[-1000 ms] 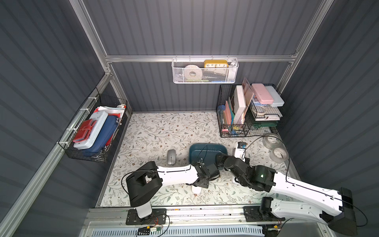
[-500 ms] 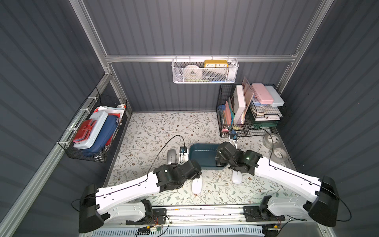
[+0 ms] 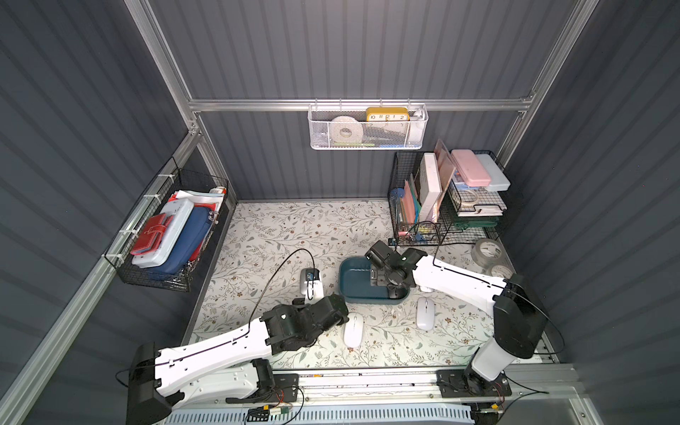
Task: Take out the mouse from the storage box
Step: Pick up the mouse from the storage box.
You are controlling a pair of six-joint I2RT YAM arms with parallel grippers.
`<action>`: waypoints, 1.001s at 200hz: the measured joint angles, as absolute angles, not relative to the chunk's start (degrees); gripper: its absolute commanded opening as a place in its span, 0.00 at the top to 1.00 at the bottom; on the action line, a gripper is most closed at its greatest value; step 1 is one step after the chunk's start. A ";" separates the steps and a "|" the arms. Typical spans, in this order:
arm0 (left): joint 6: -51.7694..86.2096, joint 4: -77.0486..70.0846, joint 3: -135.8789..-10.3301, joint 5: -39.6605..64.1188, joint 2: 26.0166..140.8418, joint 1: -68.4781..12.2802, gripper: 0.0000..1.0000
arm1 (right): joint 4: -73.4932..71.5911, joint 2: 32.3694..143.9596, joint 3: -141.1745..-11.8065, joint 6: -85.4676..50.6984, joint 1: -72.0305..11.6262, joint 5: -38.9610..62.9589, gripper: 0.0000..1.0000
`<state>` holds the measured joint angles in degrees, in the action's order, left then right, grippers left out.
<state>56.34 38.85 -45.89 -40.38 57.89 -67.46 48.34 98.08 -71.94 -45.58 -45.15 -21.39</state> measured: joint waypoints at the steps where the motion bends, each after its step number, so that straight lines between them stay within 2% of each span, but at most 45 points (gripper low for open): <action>1: 56.36 38.85 -45.87 -40.38 57.89 -67.46 0.01 | 48.42 98.21 -72.01 -45.56 -45.10 -21.32 0.01; 54: 57.36 38.83 -43.81 -40.45 56.40 -67.46 0.01 | 50.09 104.55 -75.48 -45.06 -44.60 -18.72 0.01; 200: 58.30 38.81 -42.46 -41.19 55.31 -67.46 0.01 | 48.51 109.47 -76.40 -43.83 -42.76 -15.51 0.02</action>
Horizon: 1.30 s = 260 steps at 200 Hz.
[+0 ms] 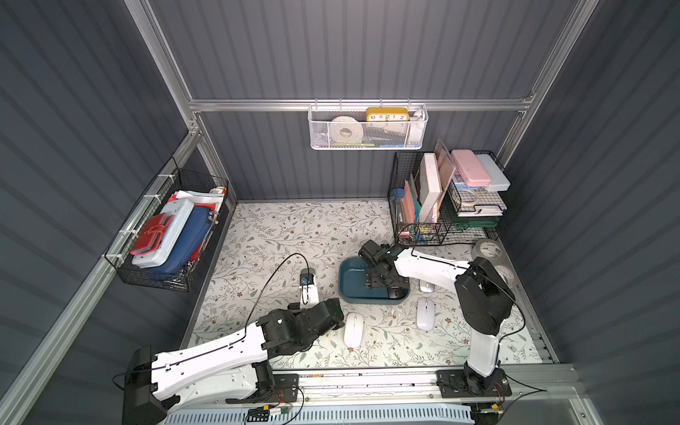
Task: Take out the mouse from the storage box
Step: Pick up the mouse from the storage box.
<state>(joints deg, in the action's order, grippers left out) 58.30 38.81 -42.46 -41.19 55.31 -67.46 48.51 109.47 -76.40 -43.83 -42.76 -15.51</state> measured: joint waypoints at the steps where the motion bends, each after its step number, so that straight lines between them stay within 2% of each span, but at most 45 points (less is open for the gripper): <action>1: 58.30 38.81 -42.46 -41.19 55.35 -67.46 0.01 | 48.42 109.47 -76.40 -43.81 -42.78 -15.44 0.02; 104: 58.28 38.61 -42.46 -41.17 57.23 -67.46 0.01 | 45.98 109.34 -78.48 -42.28 -45.76 -12.88 0.04; 169: 58.02 38.48 -43.07 -41.19 58.33 -67.46 0.01 | 45.91 103.81 -74.83 -35.66 -43.44 -16.80 0.03; 260: 56.71 37.30 -46.15 -41.17 62.26 -67.46 0.01 | 44.71 105.60 -73.10 -30.59 -41.34 -16.01 0.03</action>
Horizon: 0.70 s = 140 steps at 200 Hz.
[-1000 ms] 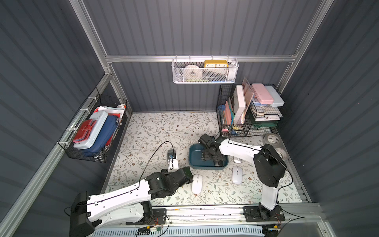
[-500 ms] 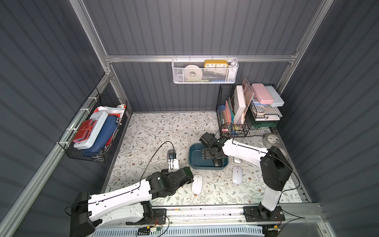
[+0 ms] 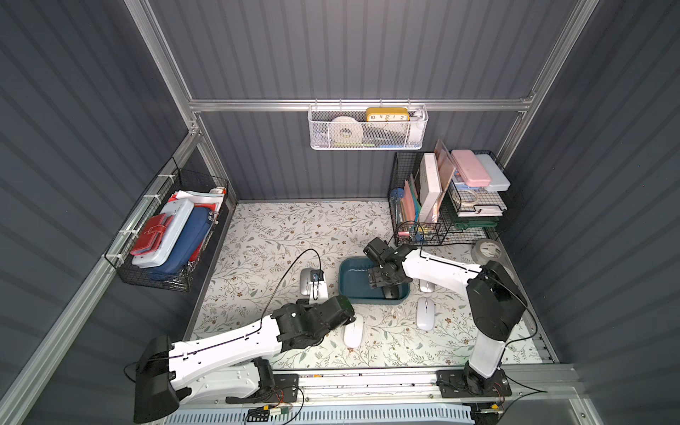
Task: Take out the mouse from the storage box
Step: Pick up the mouse from the storage box.
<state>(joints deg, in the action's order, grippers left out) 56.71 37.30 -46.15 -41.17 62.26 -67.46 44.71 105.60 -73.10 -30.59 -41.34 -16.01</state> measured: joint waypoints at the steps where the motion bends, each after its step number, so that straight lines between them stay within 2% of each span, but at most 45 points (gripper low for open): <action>1: 56.73 37.30 -46.15 -41.17 62.26 -67.46 0.01 | 44.69 105.65 -73.10 -30.59 -41.32 -15.97 0.03; 62: 56.69 35.68 -46.17 -41.12 63.13 -67.46 0.01 | 42.68 110.26 -72.29 -30.20 -41.12 -13.08 0.06; 140: 55.61 34.06 -48.80 -41.12 67.75 -67.46 0.01 | 40.25 110.52 -72.18 -30.68 -41.52 -9.39 0.17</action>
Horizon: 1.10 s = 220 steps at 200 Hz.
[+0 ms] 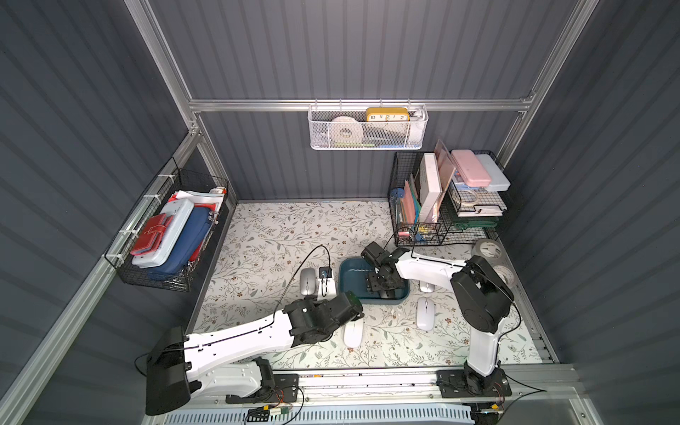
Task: Take out the mouse from the storage box
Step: Pick up the mouse from the storage box.
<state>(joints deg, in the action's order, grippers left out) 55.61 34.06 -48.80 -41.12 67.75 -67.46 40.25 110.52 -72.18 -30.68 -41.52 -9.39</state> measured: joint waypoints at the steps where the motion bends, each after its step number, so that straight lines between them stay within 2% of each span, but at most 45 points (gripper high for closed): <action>1: 55.61 34.06 -48.82 -41.12 67.75 -67.46 0.01 | 40.25 110.52 -72.20 -30.68 -41.54 -9.37 0.17; 90: 55.53 33.98 -48.97 -41.15 67.79 -67.46 0.01 | 39.79 110.00 -71.40 -31.24 -42.44 -10.33 0.17; 168: 57.47 34.87 -46.30 -41.21 62.15 -67.46 0.01 | 39.72 109.19 -70.28 -31.22 -42.11 -10.76 0.16; 220: 57.82 35.42 -45.78 -41.25 61.23 -67.46 0.01 | 39.16 109.34 -70.28 -31.27 -42.11 -9.67 0.20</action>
